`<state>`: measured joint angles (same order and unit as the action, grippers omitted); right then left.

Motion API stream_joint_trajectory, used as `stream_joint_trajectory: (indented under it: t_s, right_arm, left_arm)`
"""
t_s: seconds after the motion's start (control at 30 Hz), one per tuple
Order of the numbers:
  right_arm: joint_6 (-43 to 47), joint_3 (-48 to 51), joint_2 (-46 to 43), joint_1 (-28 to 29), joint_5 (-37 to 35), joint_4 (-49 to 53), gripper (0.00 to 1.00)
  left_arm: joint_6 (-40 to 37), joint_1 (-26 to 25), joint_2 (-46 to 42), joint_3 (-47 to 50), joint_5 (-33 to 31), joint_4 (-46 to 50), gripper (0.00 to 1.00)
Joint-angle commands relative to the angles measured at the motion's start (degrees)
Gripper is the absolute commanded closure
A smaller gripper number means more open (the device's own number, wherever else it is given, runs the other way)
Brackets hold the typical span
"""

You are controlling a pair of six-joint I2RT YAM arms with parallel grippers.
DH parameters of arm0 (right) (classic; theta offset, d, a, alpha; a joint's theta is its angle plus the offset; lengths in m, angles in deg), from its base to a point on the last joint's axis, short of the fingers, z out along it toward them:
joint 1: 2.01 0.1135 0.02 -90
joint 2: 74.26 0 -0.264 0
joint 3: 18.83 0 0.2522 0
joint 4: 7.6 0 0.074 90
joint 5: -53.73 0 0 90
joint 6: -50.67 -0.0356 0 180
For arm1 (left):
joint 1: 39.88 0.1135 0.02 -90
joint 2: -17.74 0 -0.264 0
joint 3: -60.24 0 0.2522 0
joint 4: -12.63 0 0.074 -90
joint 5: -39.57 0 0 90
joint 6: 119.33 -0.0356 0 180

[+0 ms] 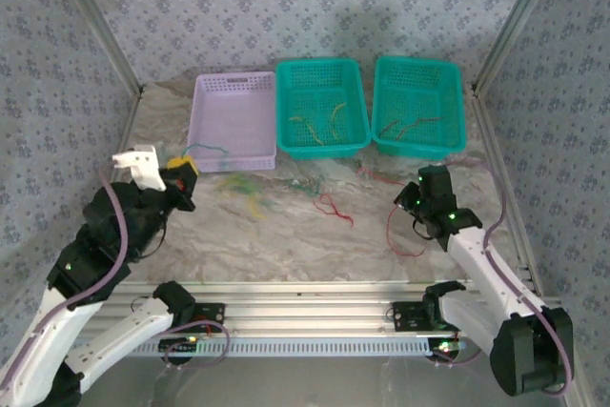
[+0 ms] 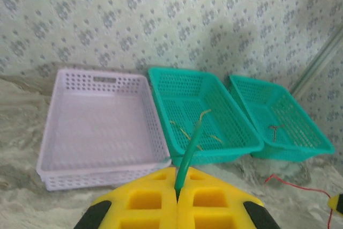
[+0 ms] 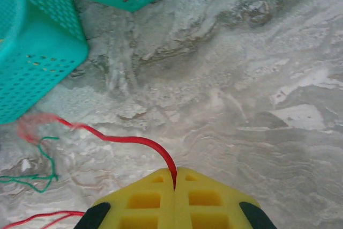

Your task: Untangle the cables

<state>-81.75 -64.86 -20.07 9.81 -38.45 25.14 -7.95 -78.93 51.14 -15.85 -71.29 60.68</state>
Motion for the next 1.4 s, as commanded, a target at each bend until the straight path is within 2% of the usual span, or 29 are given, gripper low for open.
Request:
stream_joint_trajectory:
  t_s: [0.0, 0.23, 0.37, 0.63, 0.73, 0.83, 1.1, 1.37]
  right_arm:
    - [1.15, 0.40, 0.39, -1.00, -0.44, -0.28, 1.00]
    - [3.49, -1.95, -4.80, 0.03, 6.27, -4.63, 1.00]
    - [5.91, -6.62, -7.82, 0.18, 9.02, -4.33, 1.00]
    - [8.57, -17.10, -6.00, 3.15, 11.21, -2.31, 1.00]
    - [9.90, -22.77, -1.27, 4.57, 11.58, -1.78, 1.00]
    - [11.42, -28.09, 2.64, 4.36, 7.75, 1.36, 1.00]
    - [10.83, -41.22, 17.29, -3.47, 8.97, -0.38, 1.00]
    - [7.82, -51.17, 34.18, -12.86, 9.78, -0.77, 1.00]
  left_arm:
    - [-1.80, 0.29, 1.22, -2.01, -1.60, -0.91, 1.00]
    - [0.22, 0.31, 4.05, -2.00, 4.26, -1.03, 1.00]
    - [0.24, 0.29, 4.25, -1.66, 5.30, -1.90, 1.00]
    - [-0.04, 0.29, 4.82, -1.45, 6.07, -1.64, 1.00]
    - [0.30, 0.30, 5.21, -0.41, 7.20, -2.35, 1.00]
    - [1.22, 0.29, 5.38, 0.90, 9.22, -3.65, 1.00]
    - [4.22, 0.29, 6.90, 4.97, 14.70, -7.94, 1.00]
    - [5.59, 0.21, 7.96, 6.07, 17.39, -9.80, 1.00]
